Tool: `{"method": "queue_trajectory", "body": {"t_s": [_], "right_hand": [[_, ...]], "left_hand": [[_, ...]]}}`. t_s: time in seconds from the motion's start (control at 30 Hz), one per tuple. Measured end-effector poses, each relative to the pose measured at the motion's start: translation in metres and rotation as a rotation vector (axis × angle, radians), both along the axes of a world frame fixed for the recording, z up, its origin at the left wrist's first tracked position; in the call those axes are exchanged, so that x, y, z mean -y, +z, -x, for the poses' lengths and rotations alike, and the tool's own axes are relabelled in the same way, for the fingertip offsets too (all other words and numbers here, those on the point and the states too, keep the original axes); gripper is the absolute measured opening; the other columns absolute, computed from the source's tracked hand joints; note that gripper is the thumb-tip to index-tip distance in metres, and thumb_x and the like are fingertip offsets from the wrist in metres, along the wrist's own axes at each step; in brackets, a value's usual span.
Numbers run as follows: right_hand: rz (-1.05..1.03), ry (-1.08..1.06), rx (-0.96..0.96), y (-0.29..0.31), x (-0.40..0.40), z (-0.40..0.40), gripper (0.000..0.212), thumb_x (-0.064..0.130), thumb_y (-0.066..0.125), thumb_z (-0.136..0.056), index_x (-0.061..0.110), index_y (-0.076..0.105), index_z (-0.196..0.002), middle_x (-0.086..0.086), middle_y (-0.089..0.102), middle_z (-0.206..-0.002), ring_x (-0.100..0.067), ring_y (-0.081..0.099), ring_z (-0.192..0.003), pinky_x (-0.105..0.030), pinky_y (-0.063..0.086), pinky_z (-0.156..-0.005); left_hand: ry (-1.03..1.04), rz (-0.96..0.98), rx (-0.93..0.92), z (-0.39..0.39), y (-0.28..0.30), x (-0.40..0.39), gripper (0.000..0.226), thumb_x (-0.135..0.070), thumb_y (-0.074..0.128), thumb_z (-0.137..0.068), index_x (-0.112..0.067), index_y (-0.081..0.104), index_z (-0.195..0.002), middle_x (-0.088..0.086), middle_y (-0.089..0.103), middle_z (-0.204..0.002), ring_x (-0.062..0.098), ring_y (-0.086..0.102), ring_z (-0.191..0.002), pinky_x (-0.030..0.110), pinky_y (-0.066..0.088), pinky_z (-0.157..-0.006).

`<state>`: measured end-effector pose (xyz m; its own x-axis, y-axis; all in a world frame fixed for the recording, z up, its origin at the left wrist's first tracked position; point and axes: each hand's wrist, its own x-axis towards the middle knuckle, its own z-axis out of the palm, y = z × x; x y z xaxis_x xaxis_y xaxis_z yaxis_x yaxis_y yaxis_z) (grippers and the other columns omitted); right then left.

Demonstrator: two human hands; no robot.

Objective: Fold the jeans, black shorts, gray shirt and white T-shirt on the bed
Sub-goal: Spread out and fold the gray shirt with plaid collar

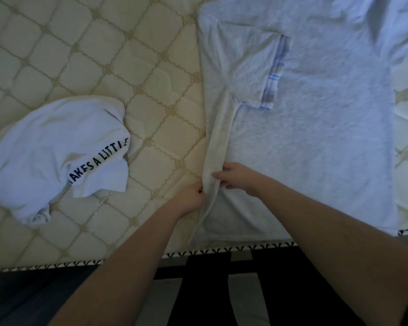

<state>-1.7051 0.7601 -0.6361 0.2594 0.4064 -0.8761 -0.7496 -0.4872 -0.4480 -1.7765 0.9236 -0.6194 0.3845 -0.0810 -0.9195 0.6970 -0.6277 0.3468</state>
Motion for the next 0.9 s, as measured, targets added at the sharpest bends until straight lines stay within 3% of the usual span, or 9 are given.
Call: {"method": "queue_trajectory", "body": {"t_s": [0.07, 0.13, 0.23, 0.33, 0.4, 0.53, 0.63, 0.73, 0.9], "right_hand": [[0.002, -0.028, -0.033, 0.004, 0.01, 0.018, 0.012, 0.038, 0.064, -0.091, 0.033, 0.065, -0.102, 0.005, 0.072, -0.102, -0.012, 0.068, -0.096, -0.029, 0.051, -0.083], [0.025, -0.065, -0.055, 0.007, 0.017, 0.036, 0.009, 0.039, 0.064, -0.091, 0.032, 0.067, -0.096, 0.004, 0.072, -0.098, -0.011, 0.068, -0.093, -0.025, 0.049, -0.075], [0.06, -0.093, -0.002, 0.01, 0.027, 0.063, 0.009, 0.036, 0.064, -0.092, 0.029, 0.069, -0.095, 0.006, 0.071, -0.094, -0.008, 0.068, -0.085, -0.02, 0.052, -0.068], [0.175, -0.2, 0.073, 0.009, 0.044, 0.08, 0.019, 0.026, 0.059, -0.095, 0.012, 0.068, -0.103, -0.008, 0.07, -0.097, -0.023, 0.068, -0.091, -0.035, 0.059, -0.078], [0.23, -0.279, 0.06, 0.01, 0.057, 0.088, 0.019, 0.023, 0.055, -0.097, 0.009, 0.065, -0.103, -0.015, 0.069, -0.101, -0.028, 0.068, -0.092, -0.042, 0.059, -0.081], [0.334, -0.165, 0.149, 0.007, 0.076, 0.101, 0.019, 0.022, 0.057, -0.095, 0.014, 0.064, -0.112, -0.007, 0.07, -0.104, -0.022, 0.066, -0.095, -0.038, 0.055, -0.084], [0.258, -0.103, 0.134, 0.004, 0.078, 0.11, 0.027, 0.021, 0.062, -0.093, 0.016, 0.065, -0.12, 0.001, 0.07, -0.104, -0.011, 0.064, -0.091, -0.02, 0.05, -0.074], [0.208, -0.022, 0.112, 0.001, 0.078, 0.115, 0.035, 0.025, 0.061, -0.094, 0.02, 0.061, -0.129, 0.0, 0.068, -0.114, -0.016, 0.063, -0.103, -0.026, 0.047, -0.087], [0.159, -0.255, 0.075, -0.004, 0.071, 0.114, 0.024, 0.027, 0.064, -0.093, 0.018, 0.066, -0.115, 0.005, 0.073, -0.097, -0.005, 0.07, -0.085, -0.018, 0.054, -0.07]], "left_hand": [[0.014, 0.028, 0.001, 0.015, 0.009, 0.004, 0.046, -0.038, 0.04, -0.099, -0.023, 0.045, -0.142, 0.003, 0.055, -0.139, 0.024, 0.053, -0.123, 0.034, 0.042, -0.098], [0.064, 0.069, -0.018, 0.029, 0.016, 0.01, 0.041, -0.029, 0.042, -0.099, -0.023, 0.048, -0.139, 0.007, 0.059, -0.133, 0.028, 0.056, -0.118, 0.042, 0.044, -0.102], [0.027, 0.107, 0.039, 0.046, 0.019, 0.024, 0.041, -0.011, 0.041, -0.096, -0.021, 0.052, -0.134, 0.012, 0.065, -0.121, 0.029, 0.063, -0.104, 0.039, 0.051, -0.093], [0.23, 0.147, -0.035, 0.06, 0.022, 0.04, 0.035, -0.002, 0.032, -0.098, -0.016, 0.057, -0.119, 0.014, 0.067, -0.103, 0.025, 0.069, -0.072, 0.043, 0.058, -0.075], [0.297, 0.068, -0.005, 0.068, 0.019, 0.047, 0.028, -0.002, 0.035, -0.096, -0.016, 0.059, -0.105, 0.015, 0.068, -0.094, 0.022, 0.068, -0.065, 0.041, 0.058, -0.07], [0.201, -0.189, 0.164, 0.076, 0.005, 0.055, 0.019, -0.024, 0.051, -0.097, -0.017, 0.06, -0.111, 0.005, 0.069, -0.101, 0.022, 0.067, -0.088, 0.028, 0.051, -0.076], [0.313, -0.146, 0.137, 0.077, -0.004, 0.068, 0.032, -0.025, 0.057, -0.096, -0.01, 0.055, -0.124, 0.002, 0.065, -0.108, 0.016, 0.061, -0.095, 0.018, 0.039, -0.073], [0.441, -0.114, 0.095, 0.079, -0.01, 0.076, 0.041, -0.023, 0.063, -0.093, -0.008, 0.049, -0.128, 0.008, 0.067, -0.116, 0.018, 0.062, -0.098, 0.022, 0.043, -0.078], [0.321, -0.149, 0.024, 0.087, -0.021, 0.073, 0.034, -0.031, 0.064, -0.091, -0.011, 0.062, -0.12, 0.006, 0.069, -0.113, 0.014, 0.06, -0.088, 0.021, 0.043, -0.07]]}}
